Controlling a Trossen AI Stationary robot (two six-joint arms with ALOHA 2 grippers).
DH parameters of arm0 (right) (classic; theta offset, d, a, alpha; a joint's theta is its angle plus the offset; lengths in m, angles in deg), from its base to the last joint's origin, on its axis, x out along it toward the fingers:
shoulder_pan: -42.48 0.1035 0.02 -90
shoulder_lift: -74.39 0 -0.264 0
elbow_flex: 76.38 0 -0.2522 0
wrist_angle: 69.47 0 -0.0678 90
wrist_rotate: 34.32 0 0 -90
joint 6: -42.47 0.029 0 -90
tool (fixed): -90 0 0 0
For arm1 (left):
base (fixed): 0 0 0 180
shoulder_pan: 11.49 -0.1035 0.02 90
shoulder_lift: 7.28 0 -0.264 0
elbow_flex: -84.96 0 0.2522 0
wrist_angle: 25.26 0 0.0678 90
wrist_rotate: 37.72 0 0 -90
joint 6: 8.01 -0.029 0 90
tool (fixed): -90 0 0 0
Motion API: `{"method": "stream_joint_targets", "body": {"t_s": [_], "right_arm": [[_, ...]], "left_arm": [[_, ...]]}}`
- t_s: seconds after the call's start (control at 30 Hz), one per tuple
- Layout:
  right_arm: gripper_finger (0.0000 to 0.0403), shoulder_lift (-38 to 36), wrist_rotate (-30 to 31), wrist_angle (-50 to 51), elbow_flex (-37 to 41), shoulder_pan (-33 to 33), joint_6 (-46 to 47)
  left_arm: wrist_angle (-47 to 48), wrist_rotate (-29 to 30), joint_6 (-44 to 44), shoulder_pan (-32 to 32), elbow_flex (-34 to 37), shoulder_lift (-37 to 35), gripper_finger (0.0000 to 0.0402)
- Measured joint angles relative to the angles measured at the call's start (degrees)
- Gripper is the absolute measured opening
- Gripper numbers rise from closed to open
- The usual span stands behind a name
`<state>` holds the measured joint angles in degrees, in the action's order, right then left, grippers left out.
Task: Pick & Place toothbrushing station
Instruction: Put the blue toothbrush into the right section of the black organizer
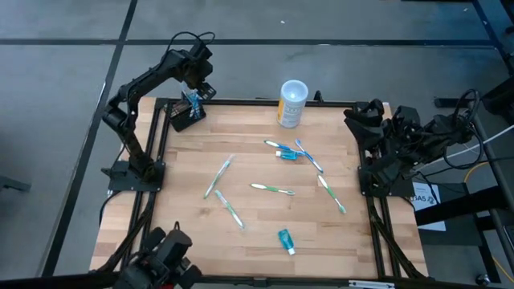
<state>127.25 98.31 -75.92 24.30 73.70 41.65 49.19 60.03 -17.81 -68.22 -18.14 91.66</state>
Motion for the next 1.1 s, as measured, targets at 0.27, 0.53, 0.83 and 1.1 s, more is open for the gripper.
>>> {"method": "stream_joint_targets", "body": {"t_s": [0.27, 0.53, 0.83, 1.1], "right_arm": [[0.0130, 0.00, 0.00, 0.00, 0.00, 0.01, -0.03], [0.0130, 0.00, 0.00, 0.00, 0.00, 0.01, -0.02], [0.0130, 0.00, 0.00, -0.37, 0.00, 0.00, 0.00], [0.0130, 0.00, 0.00, -0.39, 0.00, 0.02, 0.03]], "left_arm": [[-1.50, 0.12, 0.01, -1.11, 0.00, 0.35, 0.0141], [-1.96, -2.91, 0.02, -2.67, 0.00, 0.35, 0.0093], [-1.97, -5.40, 0.63, -3.50, 0.00, 0.35, 0.0017], [-1.88, -5.35, 1.52, -3.44, 0.00, 0.35, 0.0003]]}}
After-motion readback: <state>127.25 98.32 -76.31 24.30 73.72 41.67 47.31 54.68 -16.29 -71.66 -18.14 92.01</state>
